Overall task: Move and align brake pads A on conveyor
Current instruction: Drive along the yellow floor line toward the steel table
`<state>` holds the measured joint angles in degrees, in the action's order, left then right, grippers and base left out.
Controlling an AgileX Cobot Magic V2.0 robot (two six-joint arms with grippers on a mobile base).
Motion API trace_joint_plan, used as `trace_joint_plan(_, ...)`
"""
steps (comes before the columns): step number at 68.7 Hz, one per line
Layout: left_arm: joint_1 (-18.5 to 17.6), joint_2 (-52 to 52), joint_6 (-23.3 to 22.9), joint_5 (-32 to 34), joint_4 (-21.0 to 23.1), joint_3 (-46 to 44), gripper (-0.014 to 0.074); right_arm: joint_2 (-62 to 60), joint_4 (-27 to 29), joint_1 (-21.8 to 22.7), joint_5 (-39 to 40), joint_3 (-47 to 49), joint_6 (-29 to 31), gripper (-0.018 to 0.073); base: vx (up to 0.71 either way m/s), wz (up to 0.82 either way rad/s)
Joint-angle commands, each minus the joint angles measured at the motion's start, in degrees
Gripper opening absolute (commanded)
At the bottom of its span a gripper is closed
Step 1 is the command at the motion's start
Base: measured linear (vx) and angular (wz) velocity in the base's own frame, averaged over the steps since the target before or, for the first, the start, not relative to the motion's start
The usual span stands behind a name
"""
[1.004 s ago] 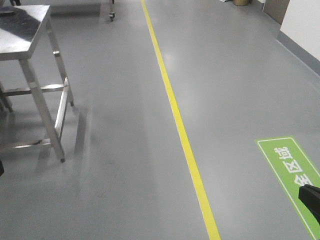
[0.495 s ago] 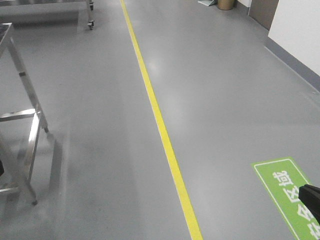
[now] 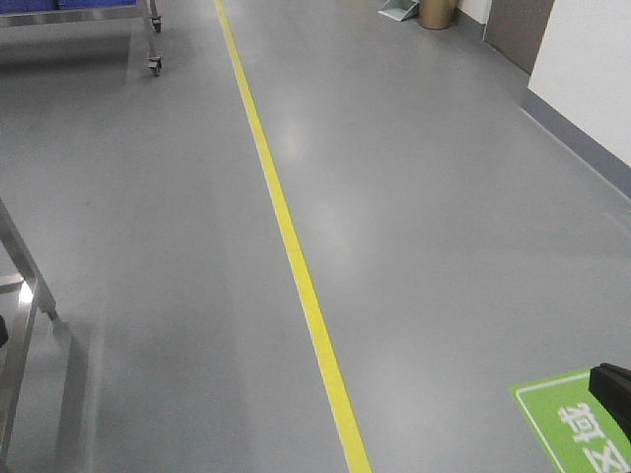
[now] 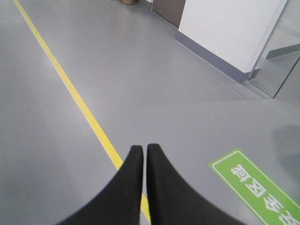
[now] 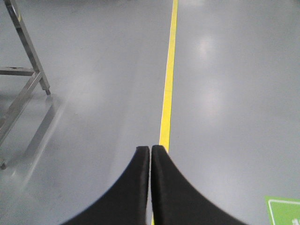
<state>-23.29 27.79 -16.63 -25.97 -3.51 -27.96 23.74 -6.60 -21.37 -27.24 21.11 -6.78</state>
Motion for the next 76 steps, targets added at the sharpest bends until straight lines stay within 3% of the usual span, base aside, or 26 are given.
trace_joint_plan(1, -0.2, 0.3, -0.4, 4.0, -0.1, -1.6, -0.0006, 0.5, -0.6, 0.2, 3.9, 1.5, 0.4, -0.0010, 0.50, 0.02)
trace_joint_plan(76, -0.2, 0.3, -0.4, 4.0, -0.1, -1.6, -0.0006, 0.5, -0.6, 0.2, 4.0, 1.5, 0.4, -0.0010, 0.49, 0.06)
